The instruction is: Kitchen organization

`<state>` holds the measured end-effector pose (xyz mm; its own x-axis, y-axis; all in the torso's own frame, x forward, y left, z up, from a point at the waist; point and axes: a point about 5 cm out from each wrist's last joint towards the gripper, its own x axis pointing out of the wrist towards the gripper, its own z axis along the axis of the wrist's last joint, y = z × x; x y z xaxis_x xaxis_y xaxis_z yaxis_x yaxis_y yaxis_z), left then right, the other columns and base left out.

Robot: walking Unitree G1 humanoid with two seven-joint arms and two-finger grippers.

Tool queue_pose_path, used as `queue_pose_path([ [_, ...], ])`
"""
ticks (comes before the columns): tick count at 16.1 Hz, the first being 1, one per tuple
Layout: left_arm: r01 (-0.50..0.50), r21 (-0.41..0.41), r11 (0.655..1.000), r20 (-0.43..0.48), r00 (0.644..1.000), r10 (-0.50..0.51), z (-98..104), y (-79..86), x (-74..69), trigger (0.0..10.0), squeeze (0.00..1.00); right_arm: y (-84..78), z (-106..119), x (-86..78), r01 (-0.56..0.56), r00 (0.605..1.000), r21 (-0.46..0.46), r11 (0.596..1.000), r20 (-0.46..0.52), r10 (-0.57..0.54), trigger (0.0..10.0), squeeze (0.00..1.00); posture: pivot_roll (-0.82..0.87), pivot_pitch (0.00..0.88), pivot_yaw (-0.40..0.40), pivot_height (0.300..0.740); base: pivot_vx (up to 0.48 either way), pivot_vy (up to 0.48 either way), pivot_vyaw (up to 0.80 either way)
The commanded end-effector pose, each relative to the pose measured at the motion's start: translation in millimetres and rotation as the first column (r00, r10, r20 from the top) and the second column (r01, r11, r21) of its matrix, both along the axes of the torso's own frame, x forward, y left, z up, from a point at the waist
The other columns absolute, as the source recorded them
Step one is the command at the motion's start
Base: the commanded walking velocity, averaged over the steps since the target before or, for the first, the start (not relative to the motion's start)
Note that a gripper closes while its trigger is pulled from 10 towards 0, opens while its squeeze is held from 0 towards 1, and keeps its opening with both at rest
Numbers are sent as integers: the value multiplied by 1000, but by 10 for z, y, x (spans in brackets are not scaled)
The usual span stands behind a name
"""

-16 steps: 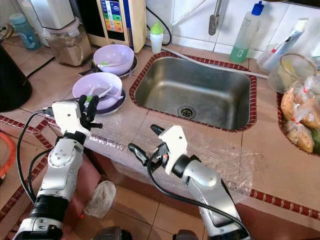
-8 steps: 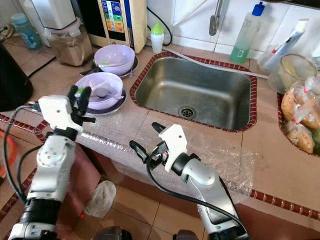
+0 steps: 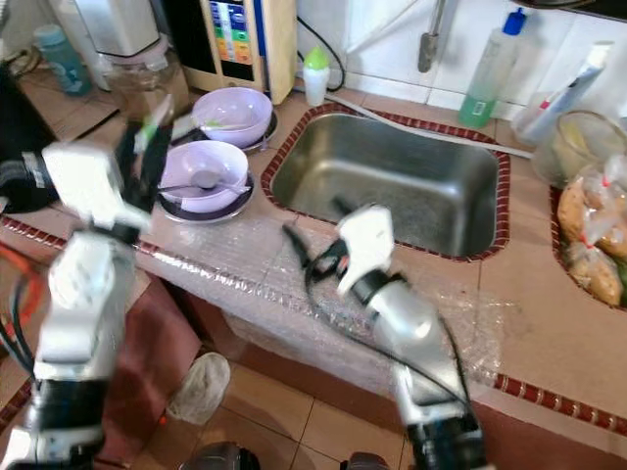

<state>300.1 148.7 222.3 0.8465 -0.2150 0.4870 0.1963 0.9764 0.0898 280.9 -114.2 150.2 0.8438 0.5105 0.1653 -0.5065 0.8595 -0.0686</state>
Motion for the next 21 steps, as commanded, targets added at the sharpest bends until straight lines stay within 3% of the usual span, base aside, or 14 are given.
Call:
queue_pose_path([
  [1,91,11,996,2,996,-91,84,-119,1,0,0,-57,46,43,46,998,-6,999,34,-46,10000,0,-31,0,38,740,0,0,0],
  [2,182,8,983,6,983,-182,181,-228,17,0,0,-112,114,95,81,994,-23,996,74,-79,10000,0,-33,0,40,740,0,0,0],
  [4,327,68,943,-58,945,-323,186,-429,27,0,0,-200,199,145,134,978,-135,982,177,-110,10000,0,-33,0,41,740,0,0,0],
  [6,444,118,888,-135,893,-429,139,-592,22,0,0,-280,250,187,203,949,-301,932,294,-112,10000,0,-38,0,48,740,0,0,0],
  [8,523,153,838,-178,849,-498,108,-715,3,0,0,-338,244,217,213,943,-352,911,319,-97,10000,0,-42,0,49,740,0,0,0],
  [10,586,189,788,-229,807,-545,56,-810,-28,902,0,-368,231,224,228,932,-427,875,356,-69,10000,0,-48,0,55,740,0,0,0],
  [12,604,186,775,-239,793,-561,56,-839,-40,980,0,-360,181,231,212,935,-458,863,352,-43,10000,0,-50,4,60,740,0,0,0],
  [13,620,188,762,-251,780,-573,40,-865,-53,1137,0,-355,157,241,211,934,-468,858,354,-36,275,0,-48,4,61,740,0,0,0],
  [18,631,198,750,-294,768,-569,-81,-884,-67,2078,0,-302,144,290,195,941,-448,873,336,-38,0,0,-47,2,60,740,0,0,0],
  [21,627,196,754,-313,769,-558,-144,-877,-69,3804,0,-296,148,316,178,949,-420,890,312,-42,0,0,-48,2,58,740,0,0,0],
])
